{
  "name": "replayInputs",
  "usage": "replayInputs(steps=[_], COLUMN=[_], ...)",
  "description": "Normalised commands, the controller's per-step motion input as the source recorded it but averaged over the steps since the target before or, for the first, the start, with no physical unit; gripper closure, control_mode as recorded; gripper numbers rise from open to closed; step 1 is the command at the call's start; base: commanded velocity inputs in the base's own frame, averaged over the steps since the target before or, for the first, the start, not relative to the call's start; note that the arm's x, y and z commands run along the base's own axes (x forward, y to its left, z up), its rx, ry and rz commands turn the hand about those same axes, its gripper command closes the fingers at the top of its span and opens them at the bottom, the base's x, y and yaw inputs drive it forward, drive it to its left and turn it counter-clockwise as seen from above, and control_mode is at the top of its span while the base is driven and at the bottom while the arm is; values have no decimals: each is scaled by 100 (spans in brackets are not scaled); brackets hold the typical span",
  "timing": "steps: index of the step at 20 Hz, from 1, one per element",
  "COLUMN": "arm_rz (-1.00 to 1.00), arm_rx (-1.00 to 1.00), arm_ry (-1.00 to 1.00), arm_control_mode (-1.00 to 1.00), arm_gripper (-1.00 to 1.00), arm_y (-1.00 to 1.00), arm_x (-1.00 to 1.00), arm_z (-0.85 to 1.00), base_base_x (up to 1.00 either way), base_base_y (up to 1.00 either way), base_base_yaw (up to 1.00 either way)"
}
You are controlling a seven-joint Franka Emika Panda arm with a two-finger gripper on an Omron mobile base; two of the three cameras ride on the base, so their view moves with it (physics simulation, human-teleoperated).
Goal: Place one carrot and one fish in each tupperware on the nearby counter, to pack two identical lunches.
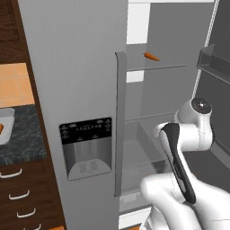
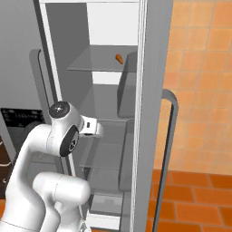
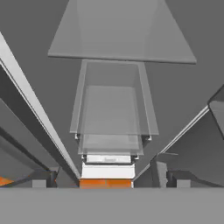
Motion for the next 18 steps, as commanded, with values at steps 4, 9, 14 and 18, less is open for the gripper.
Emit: replayInputs(steps=[4, 9, 14, 18], arm_rz=[0, 0, 0, -1], arm_rx=[2, 0, 0, 0], arm_ry=[-41, -15, -25, -12], arm_control_mode=[-100, -100, -100, -100], arm_gripper=[-100, -100, -100, -100], arm_y=[0, 0, 0, 0], arm_x=[44, 17, 42, 52], arm_z=[91, 94, 91, 87], base_base_x=[0, 0, 0, 0], base_base_y=[0, 0, 0, 0], base_base_yaw=[0, 0, 0, 0])
